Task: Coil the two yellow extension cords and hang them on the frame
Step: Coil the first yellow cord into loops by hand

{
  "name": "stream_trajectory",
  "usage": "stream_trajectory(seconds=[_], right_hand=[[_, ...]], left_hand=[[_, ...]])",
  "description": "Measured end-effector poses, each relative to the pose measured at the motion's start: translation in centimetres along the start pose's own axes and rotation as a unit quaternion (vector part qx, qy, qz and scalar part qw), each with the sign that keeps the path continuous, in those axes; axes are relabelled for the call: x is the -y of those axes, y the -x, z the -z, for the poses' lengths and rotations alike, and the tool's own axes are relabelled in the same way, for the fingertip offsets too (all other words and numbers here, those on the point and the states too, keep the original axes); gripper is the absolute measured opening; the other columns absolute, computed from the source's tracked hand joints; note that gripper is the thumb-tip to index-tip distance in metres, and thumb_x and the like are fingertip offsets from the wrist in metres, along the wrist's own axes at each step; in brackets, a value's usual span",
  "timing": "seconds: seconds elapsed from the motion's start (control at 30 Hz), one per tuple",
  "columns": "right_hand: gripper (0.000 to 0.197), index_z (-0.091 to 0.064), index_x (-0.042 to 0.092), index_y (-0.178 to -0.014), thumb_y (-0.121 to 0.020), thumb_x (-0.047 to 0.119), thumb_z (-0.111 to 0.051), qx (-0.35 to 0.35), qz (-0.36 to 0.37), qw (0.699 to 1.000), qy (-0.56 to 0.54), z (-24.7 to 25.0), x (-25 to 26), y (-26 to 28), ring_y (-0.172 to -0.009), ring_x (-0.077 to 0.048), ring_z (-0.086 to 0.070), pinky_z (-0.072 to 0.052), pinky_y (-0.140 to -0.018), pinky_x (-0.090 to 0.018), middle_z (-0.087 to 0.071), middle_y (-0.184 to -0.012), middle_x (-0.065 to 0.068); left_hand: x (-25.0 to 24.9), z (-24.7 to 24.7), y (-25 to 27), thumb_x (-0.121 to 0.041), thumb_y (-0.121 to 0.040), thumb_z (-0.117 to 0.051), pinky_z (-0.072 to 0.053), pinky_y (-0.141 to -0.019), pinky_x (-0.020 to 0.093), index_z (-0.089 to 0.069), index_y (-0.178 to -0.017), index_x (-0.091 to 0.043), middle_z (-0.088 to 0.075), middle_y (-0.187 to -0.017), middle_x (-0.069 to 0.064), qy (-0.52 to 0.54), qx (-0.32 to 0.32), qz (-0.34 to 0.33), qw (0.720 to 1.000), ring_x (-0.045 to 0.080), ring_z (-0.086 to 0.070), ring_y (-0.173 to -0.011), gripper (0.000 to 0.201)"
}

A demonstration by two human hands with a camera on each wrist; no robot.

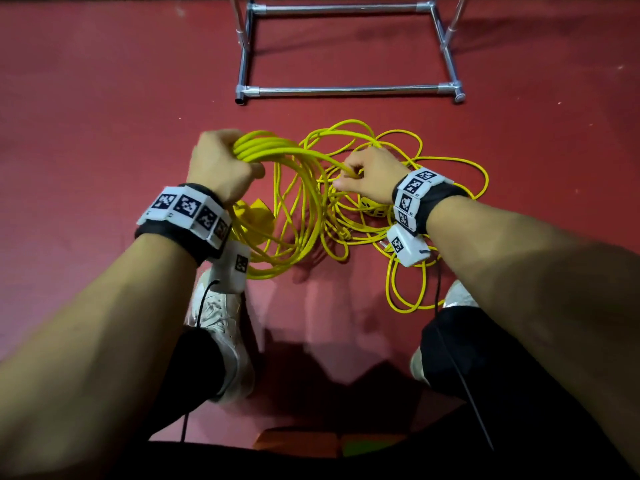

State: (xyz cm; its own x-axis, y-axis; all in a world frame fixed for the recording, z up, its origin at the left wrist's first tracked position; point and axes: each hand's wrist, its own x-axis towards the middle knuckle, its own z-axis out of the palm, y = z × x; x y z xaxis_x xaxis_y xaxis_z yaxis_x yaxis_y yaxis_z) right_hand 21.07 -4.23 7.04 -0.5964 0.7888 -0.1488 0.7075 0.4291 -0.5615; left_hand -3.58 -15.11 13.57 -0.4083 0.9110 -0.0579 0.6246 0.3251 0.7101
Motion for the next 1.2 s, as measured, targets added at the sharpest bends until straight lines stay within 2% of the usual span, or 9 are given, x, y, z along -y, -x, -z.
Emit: stream_trajectory(seconds=[0.2,0.37,0.5,0.6,0.73,0.83,0.93,1.1,1.2], right_hand=[[0.025,-0.059,0.014,-0.084,-0.096,0.036,-0.056,-0.082,-0.019,0.993,-0.077,1.0,0.4,-0.8,-0.063,-0.020,-0.049,-0.039,-0.062,-0.032,-0.063,-0.076,-0.004],[0.033,-0.059,0.010,-0.079,-0.093,0.040,-0.057,-0.209,0.038,0.961,-0.178,4.8,2.7,-1.9,-0.062,-0.008,-0.033,-0.030,-0.060,-0.029,-0.036,-0.063,0.007],[0.046,-0.072,0.007,-0.086,-0.096,0.047,-0.051,-0.248,0.109,0.937,-0.221,7.0,3.8,-2.7,-0.067,-0.011,-0.043,-0.034,-0.064,-0.029,-0.054,-0.068,-0.010],[0.042,-0.067,0.003,-0.078,-0.097,0.038,-0.055,-0.267,0.135,0.926,-0.231,7.5,4.2,-3.0,-0.062,-0.011,-0.039,-0.031,-0.061,-0.028,-0.048,-0.064,-0.005],[0.051,-0.053,-0.003,-0.065,-0.095,0.039,-0.055,-0.249,0.126,0.896,-0.345,6.8,5.6,-3.2,-0.057,-0.019,-0.035,-0.028,-0.055,-0.030,-0.038,-0.058,-0.008],[0.052,-0.057,0.012,-0.061,-0.097,0.047,-0.044,-0.193,0.057,0.945,-0.256,5.6,4.8,-2.6,-0.046,-0.006,-0.039,-0.032,-0.053,-0.021,-0.042,-0.046,0.010],[0.062,-0.066,0.011,-0.068,-0.098,0.057,-0.038,-0.124,-0.024,0.986,-0.105,4.0,2.6,-1.4,-0.049,-0.009,-0.046,-0.035,-0.059,-0.027,-0.049,-0.051,0.005],[0.065,-0.064,0.011,-0.075,-0.095,0.067,-0.037,-0.085,-0.039,0.993,-0.077,1.8,-0.3,-0.8,-0.050,-0.014,-0.047,-0.038,-0.057,-0.031,-0.052,-0.055,0.005],[0.063,-0.067,0.009,-0.077,-0.100,0.060,-0.039,-0.055,-0.044,0.995,-0.076,1.7,-1.3,0.0,-0.042,-0.011,-0.039,-0.035,-0.052,-0.030,-0.052,-0.057,0.001]], left_hand=[[-1.9,2.3,-1.3,-0.020,-0.061,-0.077,-0.034,-0.057,0.027,-0.059,-0.067,-0.023,-0.050,-0.058,-0.009,0.022,-0.065,-0.007,0.998,0.014,-0.045,-0.054,0.019],[-2.2,3.7,-1.7,-0.021,-0.063,-0.074,-0.037,-0.060,0.028,-0.066,-0.081,-0.024,-0.054,-0.062,-0.007,0.005,-0.109,0.004,0.994,0.020,-0.052,-0.065,0.020],[-2.1,4.1,-1.8,-0.024,-0.062,-0.074,-0.049,-0.065,0.036,-0.070,-0.090,-0.020,-0.065,-0.077,0.004,-0.015,-0.126,0.017,0.992,0.031,-0.066,-0.082,0.029],[-2.2,4.0,-1.7,-0.024,-0.061,-0.075,-0.054,-0.069,0.040,-0.071,-0.091,-0.022,-0.068,-0.080,0.005,-0.003,-0.119,0.026,0.993,0.032,-0.067,-0.082,0.031],[-2.5,3.3,-1.4,-0.025,-0.063,-0.076,-0.047,-0.063,0.033,-0.069,-0.085,-0.024,-0.063,-0.074,0.001,0.017,-0.101,0.026,0.994,0.025,-0.057,-0.071,0.023],[-3.0,2.9,-1.2,-0.023,-0.067,-0.078,-0.040,-0.064,0.028,-0.068,-0.085,-0.023,-0.059,-0.070,-0.003,0.024,-0.102,0.027,0.994,0.021,-0.054,-0.069,0.020],[-3.1,3.0,-1.1,-0.021,-0.068,-0.080,-0.040,-0.063,0.026,-0.070,-0.085,-0.023,-0.056,-0.064,-0.008,0.047,-0.093,0.029,0.994,0.018,-0.054,-0.064,0.020],[-3.1,3.4,-1.4,-0.025,-0.056,-0.081,-0.038,-0.052,0.029,-0.062,-0.055,-0.017,-0.049,-0.050,-0.001,0.133,-0.105,0.087,0.982,0.017,-0.043,-0.047,0.021],[-3.4,3.2,-1.4,-0.020,-0.061,-0.079,-0.033,-0.044,0.026,-0.058,-0.055,-0.014,-0.045,-0.043,-0.002,0.217,-0.096,0.108,0.965,0.018,-0.040,-0.037,0.023]])
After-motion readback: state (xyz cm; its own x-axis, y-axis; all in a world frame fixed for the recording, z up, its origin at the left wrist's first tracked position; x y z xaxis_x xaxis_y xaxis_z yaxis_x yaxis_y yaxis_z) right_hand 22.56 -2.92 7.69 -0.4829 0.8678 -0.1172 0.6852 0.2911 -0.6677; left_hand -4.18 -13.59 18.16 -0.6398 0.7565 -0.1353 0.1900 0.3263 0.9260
